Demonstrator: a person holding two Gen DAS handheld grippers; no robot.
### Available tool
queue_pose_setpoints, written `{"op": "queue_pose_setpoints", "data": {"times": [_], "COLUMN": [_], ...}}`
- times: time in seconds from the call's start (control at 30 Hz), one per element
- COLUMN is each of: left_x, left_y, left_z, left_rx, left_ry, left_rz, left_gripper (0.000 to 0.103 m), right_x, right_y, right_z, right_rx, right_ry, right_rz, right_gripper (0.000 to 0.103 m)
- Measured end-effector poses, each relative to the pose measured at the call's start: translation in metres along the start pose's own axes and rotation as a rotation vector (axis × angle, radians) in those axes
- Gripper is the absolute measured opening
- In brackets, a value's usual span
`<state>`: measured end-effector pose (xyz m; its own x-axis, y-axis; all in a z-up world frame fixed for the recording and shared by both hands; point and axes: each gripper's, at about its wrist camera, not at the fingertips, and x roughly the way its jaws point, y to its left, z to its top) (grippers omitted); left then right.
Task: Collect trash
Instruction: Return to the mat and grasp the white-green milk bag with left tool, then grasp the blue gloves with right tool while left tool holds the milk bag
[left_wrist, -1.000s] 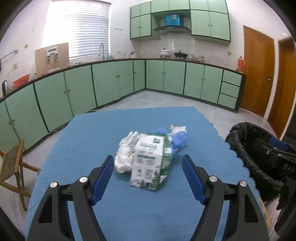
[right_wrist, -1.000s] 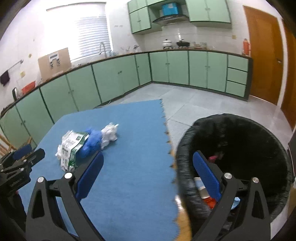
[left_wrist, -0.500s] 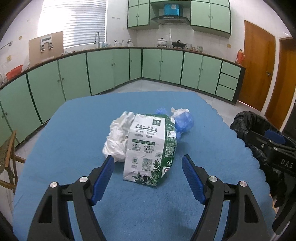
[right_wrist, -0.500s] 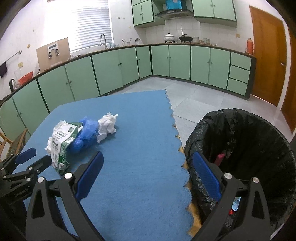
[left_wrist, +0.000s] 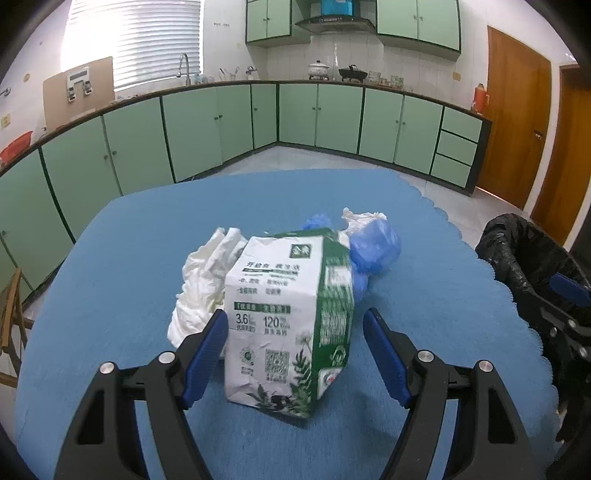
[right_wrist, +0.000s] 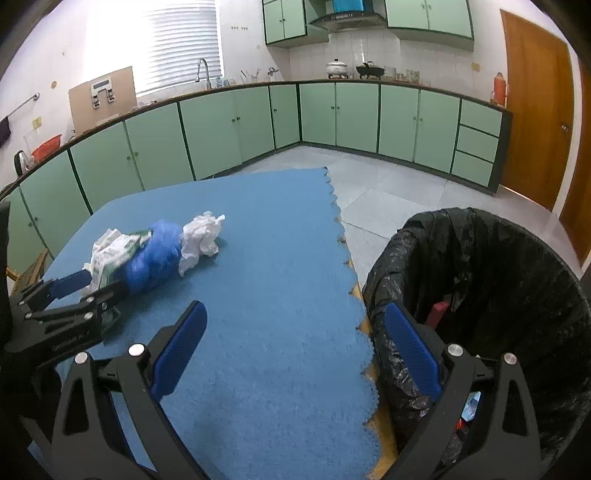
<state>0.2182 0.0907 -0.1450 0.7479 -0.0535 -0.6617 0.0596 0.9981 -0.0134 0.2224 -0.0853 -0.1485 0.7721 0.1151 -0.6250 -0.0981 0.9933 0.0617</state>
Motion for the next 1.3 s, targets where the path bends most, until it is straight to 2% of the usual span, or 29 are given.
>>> {"op": "queue_pose_setpoints", "data": {"times": [0.17, 0.33, 0.57, 0.7, 1.03, 1.13, 1.3], "left_x": [0.002, -0.002, 0.014, 0.008, -0.047, -0.061, -0.075], "left_y": [0.003, 0.01, 0.009, 0.007, 0.01, 0.024, 0.05], "left_z": [0.002, 0.004, 0.006, 0.007, 0.006, 0.002, -0.007], "left_rx": [-0.01, -0.035, -0.06, -0.058, -0.065, -0.09, -0.124], "left_ry": [0.013, 0.008, 0.057, 0.034, -0.074, -0.086, -0.109], "left_rz": [0.015, -0.002, -0.038, -0.041, -0.041, -0.017, 0.069], "left_gripper": [0.074, 0.074, 0.073, 0.072, 0.072, 0.072, 0.072], "right_x": [-0.001, -0.001, -0.003, -0.003, -0.008, -0.009, -0.003], "right_y": [0.0, -0.003, -0.002, -0.003, 0.002, 0.006, 0.026], "right_z": [-0.001, -0.002, -0.003, -0.003, 0.004, 0.007, 0.018], "right_rx": [-0.002, 0.006, -0.002, 0.005, 0.0, 0.0, 0.003], "right_ry": [-0.002, 0.002, 0.005, 0.012, -0.007, -0.01, -0.016], "right_rz": [0.001, 0.0, 0.002, -0.003, 0.01, 0.025, 0.08], "right_gripper": [0.094, 0.094, 0.094, 0.094, 0.094, 0.094, 0.094]}}
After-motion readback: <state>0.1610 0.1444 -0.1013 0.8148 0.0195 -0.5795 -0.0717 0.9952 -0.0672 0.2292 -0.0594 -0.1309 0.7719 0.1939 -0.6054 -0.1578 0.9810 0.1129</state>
